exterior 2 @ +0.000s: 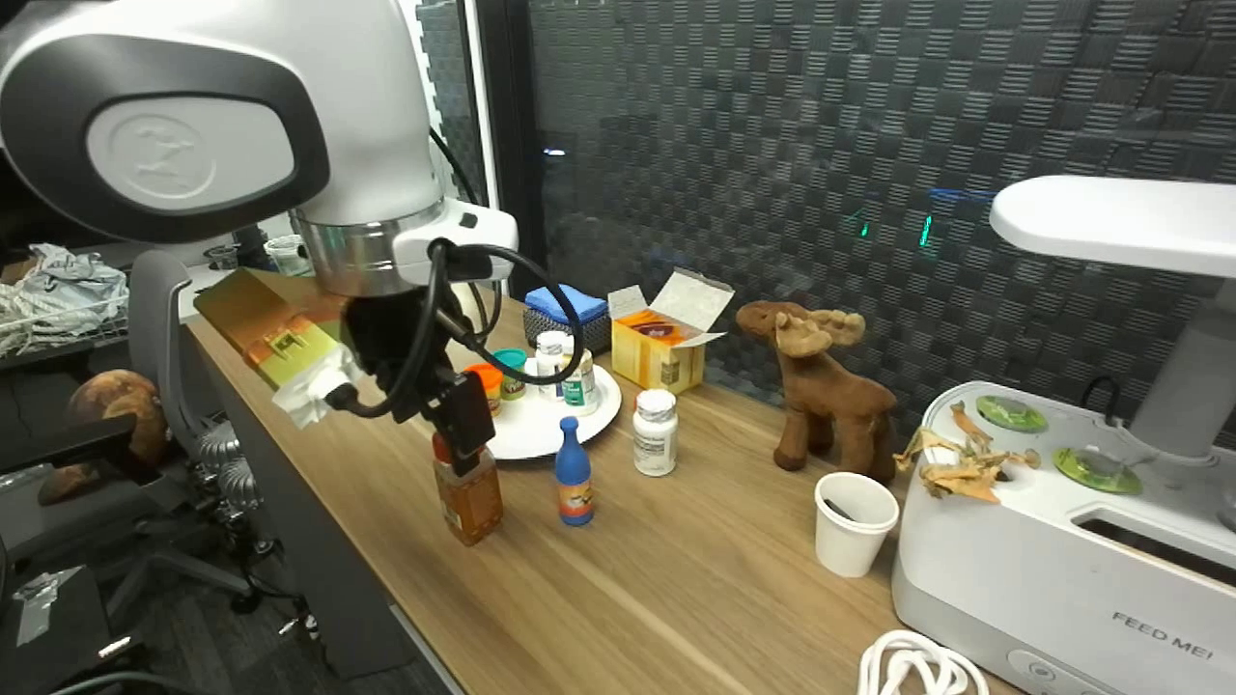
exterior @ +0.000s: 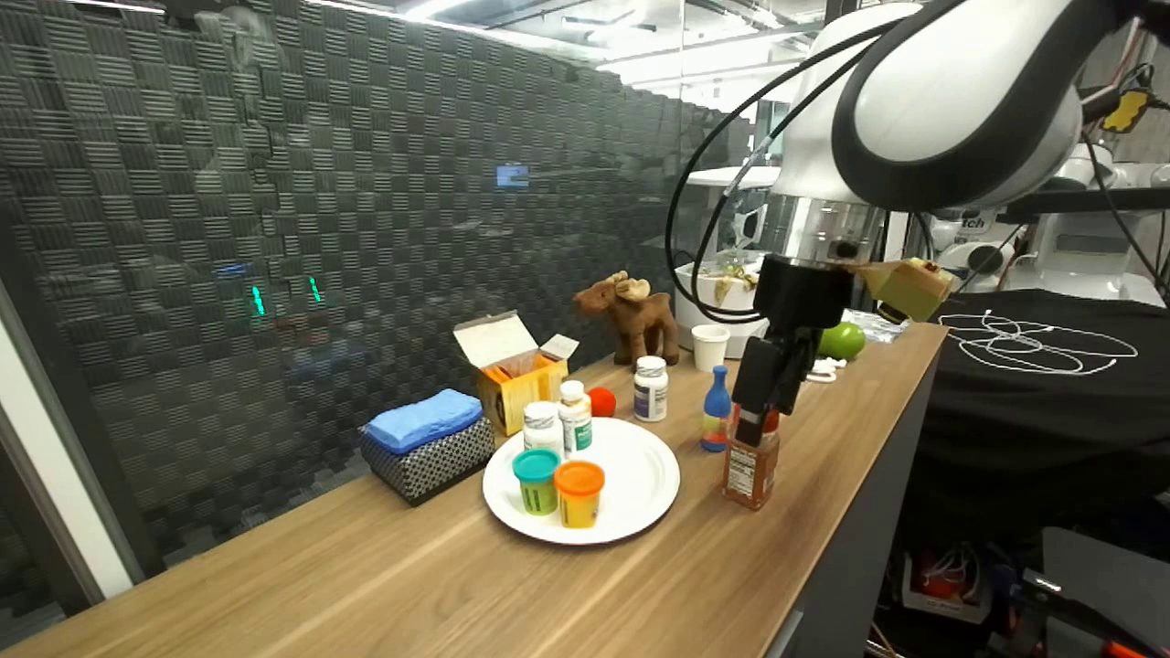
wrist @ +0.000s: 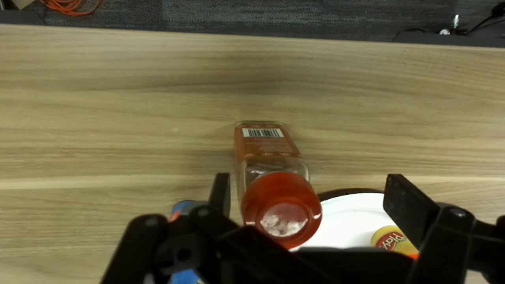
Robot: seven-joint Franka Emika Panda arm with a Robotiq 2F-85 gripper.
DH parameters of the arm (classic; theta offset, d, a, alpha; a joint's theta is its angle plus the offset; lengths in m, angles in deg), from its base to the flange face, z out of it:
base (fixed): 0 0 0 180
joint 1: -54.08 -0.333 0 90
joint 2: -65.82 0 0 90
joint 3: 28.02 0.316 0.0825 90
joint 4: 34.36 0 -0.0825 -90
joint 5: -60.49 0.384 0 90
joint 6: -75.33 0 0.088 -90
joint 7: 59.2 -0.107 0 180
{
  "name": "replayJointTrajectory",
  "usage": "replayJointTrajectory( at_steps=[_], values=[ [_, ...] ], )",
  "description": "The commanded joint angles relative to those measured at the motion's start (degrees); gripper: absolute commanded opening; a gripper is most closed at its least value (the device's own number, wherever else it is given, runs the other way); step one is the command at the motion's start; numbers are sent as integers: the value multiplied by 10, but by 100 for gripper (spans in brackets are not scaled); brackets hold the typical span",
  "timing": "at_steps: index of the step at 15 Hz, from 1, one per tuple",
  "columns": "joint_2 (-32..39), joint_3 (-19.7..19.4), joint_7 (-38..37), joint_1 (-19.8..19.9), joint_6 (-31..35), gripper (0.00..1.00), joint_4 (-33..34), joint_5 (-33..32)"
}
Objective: Put all the containers and the orange plushie that are around the white plate on the white plate
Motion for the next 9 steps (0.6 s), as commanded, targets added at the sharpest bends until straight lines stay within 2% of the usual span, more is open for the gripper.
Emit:
replayJointTrajectory(
  at_steps=[1,2,5,9],
  values=[
    [21,35,-36,28,42,100,17,-16],
    [19,41,-51,33,47,82,16,-29],
    [6,63,-154,57,65,58,3,-136],
    [-16,88,-312,85,41,27,-2,-295]
  ],
)
